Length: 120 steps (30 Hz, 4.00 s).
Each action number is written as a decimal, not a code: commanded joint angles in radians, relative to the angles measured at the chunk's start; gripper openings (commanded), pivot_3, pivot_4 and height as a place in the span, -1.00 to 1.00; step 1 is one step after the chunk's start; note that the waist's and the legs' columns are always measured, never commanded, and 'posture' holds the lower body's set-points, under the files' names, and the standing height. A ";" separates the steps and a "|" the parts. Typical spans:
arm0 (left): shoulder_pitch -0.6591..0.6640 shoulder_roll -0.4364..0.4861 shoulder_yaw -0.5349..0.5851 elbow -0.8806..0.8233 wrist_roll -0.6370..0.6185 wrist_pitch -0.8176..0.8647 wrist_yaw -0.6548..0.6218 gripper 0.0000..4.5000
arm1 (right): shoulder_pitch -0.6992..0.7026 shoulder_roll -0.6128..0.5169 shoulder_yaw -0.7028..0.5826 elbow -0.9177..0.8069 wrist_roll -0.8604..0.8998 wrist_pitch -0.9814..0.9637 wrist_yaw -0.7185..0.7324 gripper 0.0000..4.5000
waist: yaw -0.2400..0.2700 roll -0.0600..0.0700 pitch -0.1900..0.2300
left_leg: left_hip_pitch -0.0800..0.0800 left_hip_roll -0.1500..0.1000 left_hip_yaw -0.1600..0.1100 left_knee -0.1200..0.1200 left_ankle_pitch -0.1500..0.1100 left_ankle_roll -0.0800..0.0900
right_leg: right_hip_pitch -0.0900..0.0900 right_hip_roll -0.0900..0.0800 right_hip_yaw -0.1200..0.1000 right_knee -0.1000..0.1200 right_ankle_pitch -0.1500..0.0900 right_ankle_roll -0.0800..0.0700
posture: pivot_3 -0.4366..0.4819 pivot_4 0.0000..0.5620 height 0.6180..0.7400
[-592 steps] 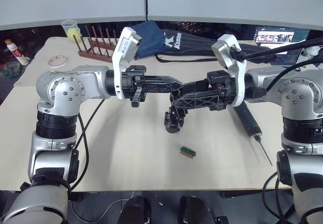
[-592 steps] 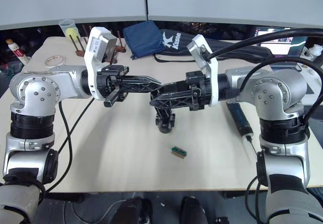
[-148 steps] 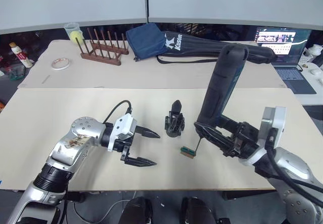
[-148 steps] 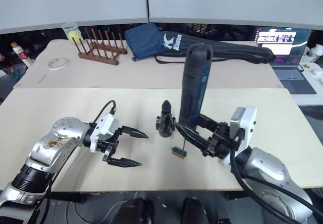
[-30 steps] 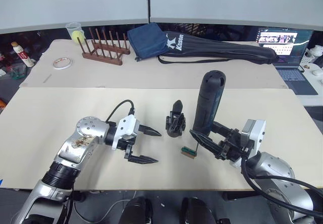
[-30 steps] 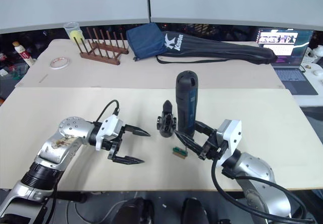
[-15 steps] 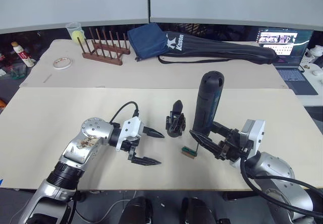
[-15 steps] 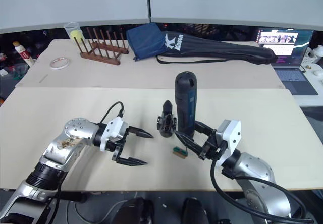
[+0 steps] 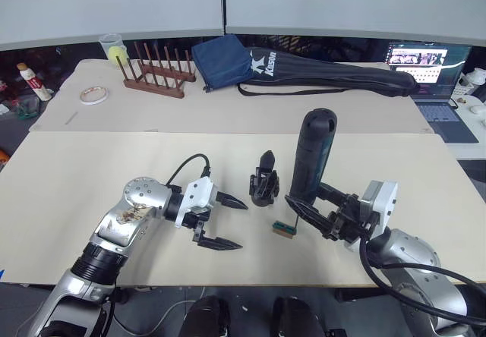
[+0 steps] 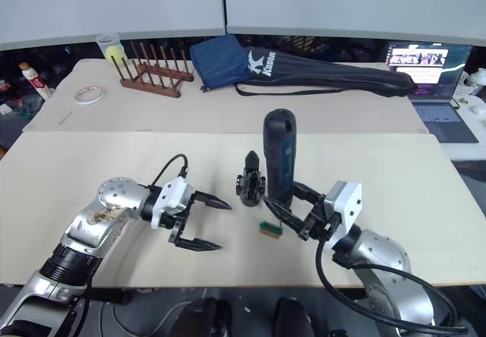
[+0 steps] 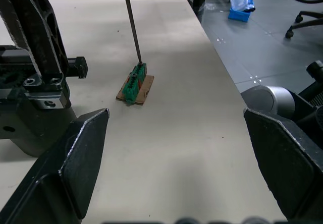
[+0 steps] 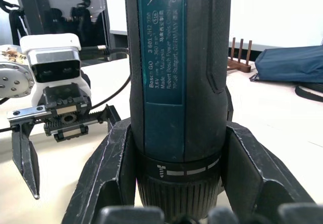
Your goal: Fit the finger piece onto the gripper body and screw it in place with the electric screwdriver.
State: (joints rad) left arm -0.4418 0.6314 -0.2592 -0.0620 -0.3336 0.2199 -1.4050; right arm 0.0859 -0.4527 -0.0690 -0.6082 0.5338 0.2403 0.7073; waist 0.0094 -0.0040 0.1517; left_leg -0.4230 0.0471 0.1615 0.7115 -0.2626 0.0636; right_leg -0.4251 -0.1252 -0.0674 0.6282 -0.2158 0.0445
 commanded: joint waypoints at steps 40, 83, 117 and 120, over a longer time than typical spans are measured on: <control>-0.034 0.031 0.087 0.038 -0.039 0.030 0.013 1.00 | -0.334 -0.277 -0.195 -0.144 0.517 0.272 -0.120 -0.15 | 0.000 -0.001 0.000 | 0.000 0.000 0.000 0.000 -0.002 0.003 | 0.000 0.000 0.000 0.000 0.000 0.000 | -0.05 -0.47 1.00; -0.143 -0.058 0.060 0.248 0.066 -0.076 0.048 1.00 | -1.044 -0.014 0.093 0.396 0.324 0.380 0.197 -0.15 | -0.015 -0.002 0.001 | -0.003 0.000 0.004 0.001 -0.001 0.002 | -0.002 -0.001 -0.001 0.000 0.001 0.001 | -0.05 -0.47 1.00; -0.174 -0.101 0.048 0.301 0.098 -0.106 0.046 1.00 | -0.874 0.032 0.116 0.373 0.156 0.301 0.298 -0.15 | -0.022 -0.002 0.001 | -0.003 0.000 0.003 0.001 -0.001 0.001 | -0.003 -0.001 -0.001 0.000 0.001 0.001 | -0.05 -0.47 1.00; -0.172 -0.101 0.048 0.297 0.097 -0.103 0.046 1.00 | -0.872 0.035 0.118 0.374 0.152 0.300 0.298 -0.15 | -0.021 -0.002 0.001 | -0.003 0.000 0.003 0.001 -0.001 0.001 | -0.003 -0.001 -0.001 0.000 0.001 0.001 | -0.05 -0.47 1.00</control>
State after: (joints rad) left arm -0.5971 0.5323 -0.2142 0.2527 -0.2354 0.1315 -1.3555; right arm -0.7739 -0.4217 0.0688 -0.1873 0.6766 0.5757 1.0003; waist -0.0117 -0.0057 0.1527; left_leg -0.4265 0.0472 0.1649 0.7126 -0.2633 0.0650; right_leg -0.4279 -0.1266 -0.0687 0.6283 -0.2144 0.0458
